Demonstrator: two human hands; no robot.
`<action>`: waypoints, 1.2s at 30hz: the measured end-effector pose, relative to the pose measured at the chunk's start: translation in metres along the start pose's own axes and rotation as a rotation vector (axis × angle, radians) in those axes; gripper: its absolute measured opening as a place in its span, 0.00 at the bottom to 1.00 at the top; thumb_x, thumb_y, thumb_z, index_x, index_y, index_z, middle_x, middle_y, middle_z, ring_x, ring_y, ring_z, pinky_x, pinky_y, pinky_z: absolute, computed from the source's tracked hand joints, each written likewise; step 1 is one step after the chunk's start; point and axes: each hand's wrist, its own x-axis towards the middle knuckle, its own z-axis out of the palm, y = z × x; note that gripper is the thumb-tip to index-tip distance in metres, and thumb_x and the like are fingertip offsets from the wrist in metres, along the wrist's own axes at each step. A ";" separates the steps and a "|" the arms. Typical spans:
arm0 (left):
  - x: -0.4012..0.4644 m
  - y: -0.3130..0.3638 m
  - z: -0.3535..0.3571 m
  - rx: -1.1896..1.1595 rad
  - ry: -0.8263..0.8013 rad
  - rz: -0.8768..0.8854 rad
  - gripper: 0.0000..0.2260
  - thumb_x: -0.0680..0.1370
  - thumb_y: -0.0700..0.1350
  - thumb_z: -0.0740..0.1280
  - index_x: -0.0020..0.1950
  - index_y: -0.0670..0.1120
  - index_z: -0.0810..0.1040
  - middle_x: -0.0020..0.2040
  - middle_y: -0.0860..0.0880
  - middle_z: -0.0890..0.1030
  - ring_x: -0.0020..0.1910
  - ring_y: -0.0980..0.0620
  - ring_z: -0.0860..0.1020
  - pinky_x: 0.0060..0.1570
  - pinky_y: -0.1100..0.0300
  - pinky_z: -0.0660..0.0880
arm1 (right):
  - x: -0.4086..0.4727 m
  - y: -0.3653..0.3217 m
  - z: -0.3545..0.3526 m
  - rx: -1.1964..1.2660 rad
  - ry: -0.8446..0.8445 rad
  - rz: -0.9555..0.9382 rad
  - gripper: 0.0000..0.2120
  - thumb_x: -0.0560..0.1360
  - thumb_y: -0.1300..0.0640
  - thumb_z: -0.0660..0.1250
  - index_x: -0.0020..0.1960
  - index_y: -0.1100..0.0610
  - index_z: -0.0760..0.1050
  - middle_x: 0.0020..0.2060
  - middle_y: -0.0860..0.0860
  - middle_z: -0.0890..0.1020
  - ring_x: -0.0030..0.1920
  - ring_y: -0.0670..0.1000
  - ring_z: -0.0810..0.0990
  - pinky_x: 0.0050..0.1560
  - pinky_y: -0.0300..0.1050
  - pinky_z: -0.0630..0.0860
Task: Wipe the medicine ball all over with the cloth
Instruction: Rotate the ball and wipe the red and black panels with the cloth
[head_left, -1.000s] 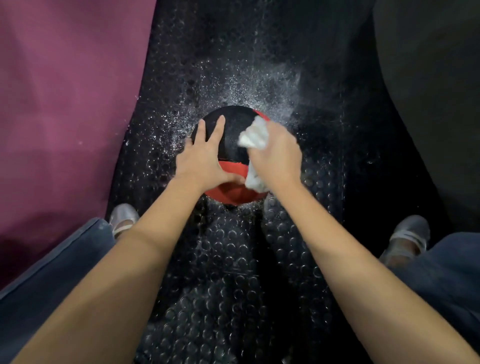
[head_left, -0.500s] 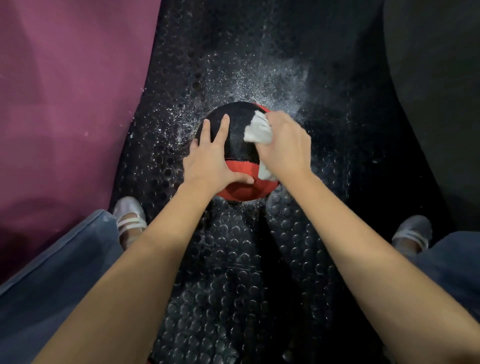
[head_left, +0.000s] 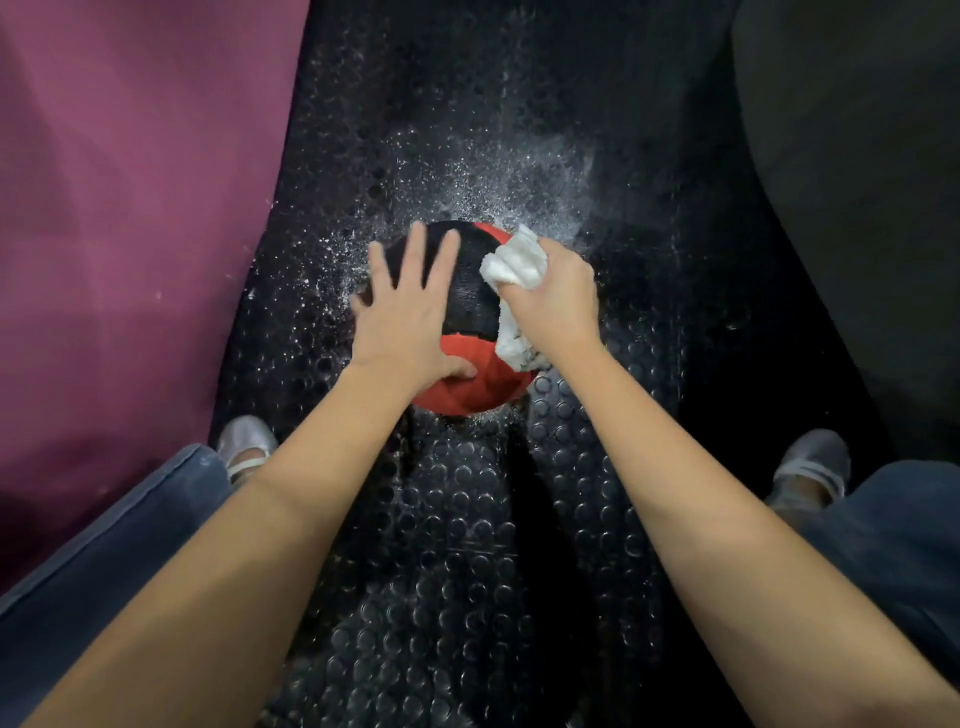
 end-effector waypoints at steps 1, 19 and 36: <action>0.001 0.002 -0.001 0.015 -0.013 0.039 0.61 0.64 0.61 0.78 0.78 0.53 0.34 0.79 0.52 0.35 0.77 0.38 0.40 0.68 0.35 0.61 | 0.003 -0.003 -0.001 0.014 -0.023 -0.002 0.08 0.70 0.55 0.69 0.39 0.55 0.69 0.33 0.49 0.74 0.37 0.54 0.74 0.36 0.46 0.68; 0.002 0.014 0.013 0.031 -0.003 0.010 0.59 0.65 0.58 0.78 0.79 0.54 0.36 0.79 0.56 0.35 0.78 0.40 0.39 0.65 0.34 0.67 | -0.014 0.013 0.007 0.078 0.205 0.161 0.06 0.72 0.59 0.65 0.46 0.63 0.75 0.43 0.59 0.80 0.45 0.60 0.78 0.45 0.52 0.75; 0.000 -0.003 0.010 -0.053 0.016 -0.024 0.60 0.63 0.59 0.79 0.79 0.54 0.37 0.79 0.57 0.36 0.78 0.42 0.41 0.63 0.35 0.67 | -0.057 0.014 0.018 0.077 0.189 0.034 0.05 0.71 0.64 0.67 0.46 0.64 0.75 0.42 0.58 0.79 0.42 0.57 0.76 0.40 0.44 0.67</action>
